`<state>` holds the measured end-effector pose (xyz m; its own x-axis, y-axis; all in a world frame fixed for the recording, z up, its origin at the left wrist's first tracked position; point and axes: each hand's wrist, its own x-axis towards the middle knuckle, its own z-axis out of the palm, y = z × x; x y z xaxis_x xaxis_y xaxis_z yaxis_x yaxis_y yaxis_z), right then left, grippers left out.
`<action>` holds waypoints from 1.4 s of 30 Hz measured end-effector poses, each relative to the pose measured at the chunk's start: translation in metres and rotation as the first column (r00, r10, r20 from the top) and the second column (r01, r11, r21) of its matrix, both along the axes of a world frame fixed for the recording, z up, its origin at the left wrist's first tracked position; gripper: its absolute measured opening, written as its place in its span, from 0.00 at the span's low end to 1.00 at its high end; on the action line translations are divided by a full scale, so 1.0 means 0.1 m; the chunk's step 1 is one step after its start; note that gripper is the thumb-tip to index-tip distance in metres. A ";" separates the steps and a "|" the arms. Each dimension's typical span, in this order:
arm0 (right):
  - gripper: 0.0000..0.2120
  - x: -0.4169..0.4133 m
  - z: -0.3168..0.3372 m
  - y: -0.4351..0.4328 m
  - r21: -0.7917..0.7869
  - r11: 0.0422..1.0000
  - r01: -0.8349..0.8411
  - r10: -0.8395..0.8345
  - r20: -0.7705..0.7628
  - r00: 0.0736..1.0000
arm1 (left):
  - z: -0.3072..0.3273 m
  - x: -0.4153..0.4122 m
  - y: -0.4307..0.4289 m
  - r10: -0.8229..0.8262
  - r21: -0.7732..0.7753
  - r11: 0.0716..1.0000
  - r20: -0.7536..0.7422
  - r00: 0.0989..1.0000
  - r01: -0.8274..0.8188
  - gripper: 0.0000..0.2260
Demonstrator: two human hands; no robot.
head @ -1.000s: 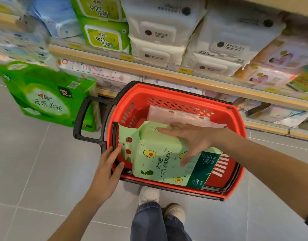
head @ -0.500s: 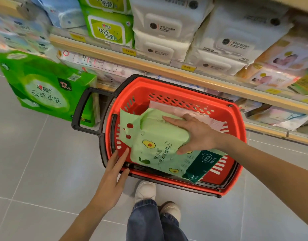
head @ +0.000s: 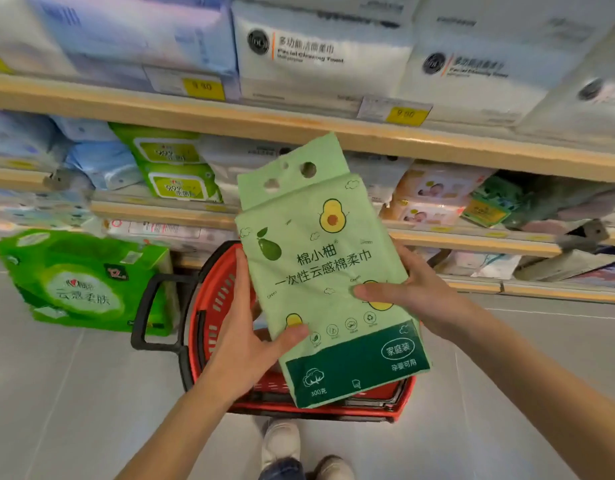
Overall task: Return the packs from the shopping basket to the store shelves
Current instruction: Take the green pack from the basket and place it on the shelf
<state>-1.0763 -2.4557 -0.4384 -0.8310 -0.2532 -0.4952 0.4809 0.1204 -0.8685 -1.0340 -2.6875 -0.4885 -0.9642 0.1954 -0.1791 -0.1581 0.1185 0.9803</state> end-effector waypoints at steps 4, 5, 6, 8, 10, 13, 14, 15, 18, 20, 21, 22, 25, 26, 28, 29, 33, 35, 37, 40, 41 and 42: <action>0.29 0.18 0.55 0.15 -0.113 0.984 0.137 -0.141 -0.031 0.989 | 0.66 -0.20 0.23 -0.073 -0.015 0.997 -0.114 0.991 0.071 0.51; 0.30 0.22 0.70 0.18 -0.131 0.977 0.171 -0.178 -0.043 0.983 | 0.83 -0.24 0.28 -0.100 -0.028 0.995 -0.145 0.984 0.097 0.51; 0.30 0.26 0.86 0.21 -0.151 0.966 0.208 -0.218 -0.055 0.974 | 1.00 -0.28 0.31 -0.120 -0.031 0.993 -0.171 0.978 0.117 0.52; 0.28 0.30 1.19 0.27 -0.187 0.943 0.275 -0.293 -0.080 0.953 | 1.38 -0.36 0.38 -0.166 -0.047 0.986 -0.217 0.962 0.160 0.51; 0.27 0.33 1.54 0.33 -0.221 0.925 0.308 -0.338 -0.110 0.935 | 1.78 -0.43 0.46 -0.202 -0.056 0.979 -0.255 0.945 0.194 0.47; 0.28 0.33 2.08 0.43 -0.244 0.916 0.318 -0.365 -0.177 0.914 | 2.41 -0.55 0.58 -0.232 -0.079 0.973 -0.347 0.909 0.218 0.45; 0.28 0.32 2.29 0.45 -0.251 0.913 0.322 -0.375 -0.203 0.904 | 2.61 -0.61 0.61 -0.241 -0.083 0.970 -0.372 0.896 0.226 0.46; 0.29 0.30 2.49 0.49 -0.254 0.910 0.326 -0.385 -0.228 0.894 | 2.84 -0.65 0.65 -0.258 -0.091 0.966 -0.393 0.883 0.242 0.47; 0.39 0.27 3.11 0.55 -0.255 0.917 0.308 -0.380 -0.317 0.869 | 3.50 -0.76 0.75 -0.282 -0.121 0.959 -0.492 0.824 0.256 0.48; 0.43 0.27 3.54 0.59 -0.250 0.913 0.322 -0.400 -0.401 0.824 | 3.93 -0.83 0.81 -0.280 -0.121 0.958 -0.575 0.769 0.259 0.49; 0.43 0.26 3.67 0.60 -0.247 0.910 0.333 -0.411 -0.432 0.803 | 4.07 -0.87 0.83 -0.275 -0.118 0.959 -0.593 0.756 0.257 0.49; 0.43 0.28 3.89 0.61 -0.235 0.911 0.341 -0.413 -0.483 0.772 | 4.28 -0.90 0.86 -0.270 -0.114 0.960 -0.632 0.727 0.257 0.49; 0.35 0.35 4.56 0.62 -0.197 0.917 0.347 -0.390 -0.628 0.674 | 4.94 -0.91 0.90 -0.281 -0.146 0.954 -0.733 0.620 0.261 0.46; 0.32 0.37 4.78 0.61 -0.182 0.920 0.348 -0.375 -0.669 0.642 | 5.15 -0.90 0.90 -0.275 -0.147 0.955 -0.763 0.585 0.257 0.44; 0.32 0.42 5.16 0.60 -0.159 0.926 0.342 -0.342 -0.737 0.583 | 5.54 -0.87 0.90 -0.252 -0.127 0.958 -0.802 0.541 0.258 0.43; 0.34 0.44 5.33 0.59 -0.143 0.928 0.344 -0.324 -0.765 0.557 | 5.70 -0.86 0.88 -0.240 -0.117 0.959 -0.818 0.523 0.258 0.44; 0.29 0.51 5.88 0.53 -0.078 0.927 0.366 -0.246 -0.864 0.439 | 6.26 -0.84 0.81 -0.205 -0.113 0.967 -0.880 0.429 0.230 0.49; 0.29 0.54 6.11 0.49 -0.058 0.920 0.388 -0.220 -0.895 0.387 | 6.51 -0.83 0.78 -0.208 -0.129 0.966 -0.901 0.379 0.224 0.49; 0.31 0.56 6.30 0.46 -0.047 0.907 0.418 -0.193 -0.930 0.313 | 6.74 -0.82 0.77 -0.204 -0.134 0.966 -0.922 0.329 0.223 0.48; 0.33 0.54 6.53 0.44 -0.049 0.894 0.446 -0.148 -0.971 0.190 | 7.06 -0.81 0.75 -0.199 -0.155 0.971 -0.947 0.253 0.184 0.48; 0.33 0.53 6.60 0.45 -0.045 0.885 0.463 -0.127 -0.981 0.149 | 7.15 -0.81 0.74 -0.204 -0.166 0.971 -0.952 0.227 0.174 0.48; 0.33 0.50 6.67 0.46 -0.038 0.877 0.478 -0.104 -0.988 0.112 | 7.24 -0.82 0.74 -0.208 -0.174 0.970 -0.957 0.203 0.172 0.48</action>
